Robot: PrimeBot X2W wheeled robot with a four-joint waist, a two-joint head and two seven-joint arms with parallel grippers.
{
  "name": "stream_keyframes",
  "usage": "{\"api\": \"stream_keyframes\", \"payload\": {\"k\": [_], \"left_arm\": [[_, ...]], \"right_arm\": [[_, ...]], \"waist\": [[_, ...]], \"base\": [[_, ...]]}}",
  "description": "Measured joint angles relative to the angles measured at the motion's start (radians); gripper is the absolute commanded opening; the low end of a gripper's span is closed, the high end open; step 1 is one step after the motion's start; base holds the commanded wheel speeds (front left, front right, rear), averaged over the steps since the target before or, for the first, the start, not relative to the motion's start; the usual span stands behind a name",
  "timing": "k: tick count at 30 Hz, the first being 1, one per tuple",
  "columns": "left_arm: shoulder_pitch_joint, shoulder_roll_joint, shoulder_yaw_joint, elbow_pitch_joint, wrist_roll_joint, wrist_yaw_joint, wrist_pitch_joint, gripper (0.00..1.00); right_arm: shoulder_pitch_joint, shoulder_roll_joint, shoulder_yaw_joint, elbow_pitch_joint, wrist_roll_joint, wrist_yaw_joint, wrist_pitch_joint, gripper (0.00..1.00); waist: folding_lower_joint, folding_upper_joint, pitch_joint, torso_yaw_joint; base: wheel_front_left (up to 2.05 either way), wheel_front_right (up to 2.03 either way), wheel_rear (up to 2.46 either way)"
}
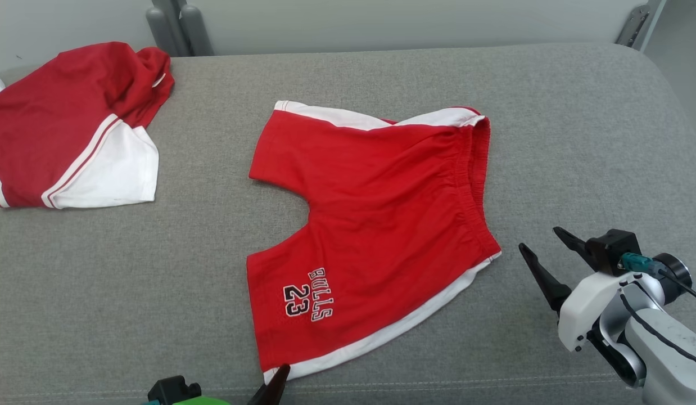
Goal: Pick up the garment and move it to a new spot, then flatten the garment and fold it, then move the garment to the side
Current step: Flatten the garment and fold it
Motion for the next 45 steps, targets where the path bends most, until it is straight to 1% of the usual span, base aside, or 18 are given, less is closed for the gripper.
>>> {"api": "stream_keyframes", "payload": {"k": [4,5,6,8,9,11,13,18,21,28,30,34,37,41,43,44,45], "left_arm": [[-0.006,-0.001,-0.003,0.007,0.0,-0.001,0.0,1.0],[-0.007,-0.001,-0.005,0.007,0.0,-0.001,0.0,0.76],[-0.009,-0.002,-0.007,0.008,0.0,-0.002,0.0,0.47],[-0.013,-0.002,-0.007,0.01,0.0,-0.005,0.0,0.22],[-0.017,-0.002,-0.007,0.012,0.0,-0.009,0.0,0.13],[-0.026,-0.002,-0.007,0.013,0.0,-0.01,0.0,0.12],[-0.033,-0.003,-0.007,0.016,0.0,-0.01,-0.001,0.06],[-0.04,-0.004,-0.008,0.021,0.0,-0.019,-0.001,0.08],[-0.044,-0.005,-0.011,0.022,0.0,-0.019,-0.001,0.1],[-0.061,-0.005,-0.023,0.025,0.0,-0.023,-0.001,0.09],[-0.069,-0.006,-0.023,0.025,0.0,-0.028,-0.002,0.1],[-0.074,-0.007,-0.03,0.026,0.0,-0.029,-0.002,0.08],[-0.075,-0.007,-0.029,0.027,0.0,-0.031,-0.002,0.09],[-0.077,-0.007,-0.03,0.029,0.0,-0.031,-0.002,0.09],[-0.078,-0.007,-0.031,0.031,0.0,-0.032,-0.002,0.07],[-0.078,-0.007,-0.031,0.031,0.0,-0.032,-0.003,0.06],[-0.079,-0.008,-0.031,0.031,-0.001,-0.032,-0.007,0.06]], "right_arm": [[-0.004,0.004,0.0,0.009,0.0,0.004,-0.005,1.0],[-0.004,0.005,-0.001,0.01,0.0,0.005,-0.008,1.0],[-0.005,0.005,-0.001,0.013,0.0,0.007,-0.008,1.0],[-0.007,0.006,0.001,0.017,0.0,0.011,-0.009,1.0],[-0.01,0.008,0.004,0.023,0.0,0.013,-0.009,1.0],[-0.015,0.014,0.013,0.027,0.0,0.022,-0.009,1.0],[-0.019,0.019,0.041,0.04,-0.008,0.04,-0.008,1.0],[-0.022,0.047,0.078,0.058,-0.018,0.058,-0.006,1.0],[-0.036,0.057,0.09,0.072,-0.022,0.063,-0.001,1.0],[-0.067,0.063,0.091,0.107,-0.026,0.065,0.002,1.0],[-0.078,0.063,0.098,0.122,-0.03,0.072,0.003,1.0],[-0.087,0.064,0.102,0.141,-0.032,0.073,0.011,1.0],[-0.099,0.077,0.109,0.155,-0.033,0.082,0.011,1.0],[-0.102,0.085,0.111,0.176,-0.032,0.082,0.011,1.0],[-0.102,0.087,0.109,0.19,-0.022,0.085,0.011,1.0],[-0.102,0.087,0.109,0.197,-0.016,0.09,0.012,0.8],[-0.102,0.088,0.109,0.201,-0.012,0.091,0.012,0.62]], "waist": [[0.0,0.0,0.003,0.001],[0.0,0.0,0.006,0.001],[0.0,0.0,0.008,0.002],[0.0,0.0,0.01,0.004],[0.0,0.0,0.012,0.005],[0.0,0.0,0.015,0.007],[0.0,0.0,0.019,0.01],[0.0,0.0,0.023,0.016],[0.0,0.0,0.026,0.02],[0.0,0.0,0.038,0.033],[0.0,0.0,0.042,0.038],[0.0,0.0,0.05,0.048],[0.0,0.0,0.053,0.053],[0.0,0.0,0.054,0.059],[0.0,0.0,0.054,0.062],[0.0,0.0,0.054,0.064],[0.0,0.0,0.053,0.065]], "base": [[0.0,0.0,0.0],[0.0,0.0,0.0],[0.0,0.0,0.0],[0.0,0.0,0.0],[0.0,0.0,0.0],[0.0,0.0,0.0],[0.0,0.0,0.0],[0.0,0.0,0.0],[0.0,0.0,0.0],[0.0,0.0,0.0],[0.0,0.0,0.0],[0.0,0.0,0.0],[0.0,0.0,0.0],[0.0,0.0,0.0],[0.0,0.0,0.0],[0.0,0.0,0.0],[0.0,0.0,0.0]]}}
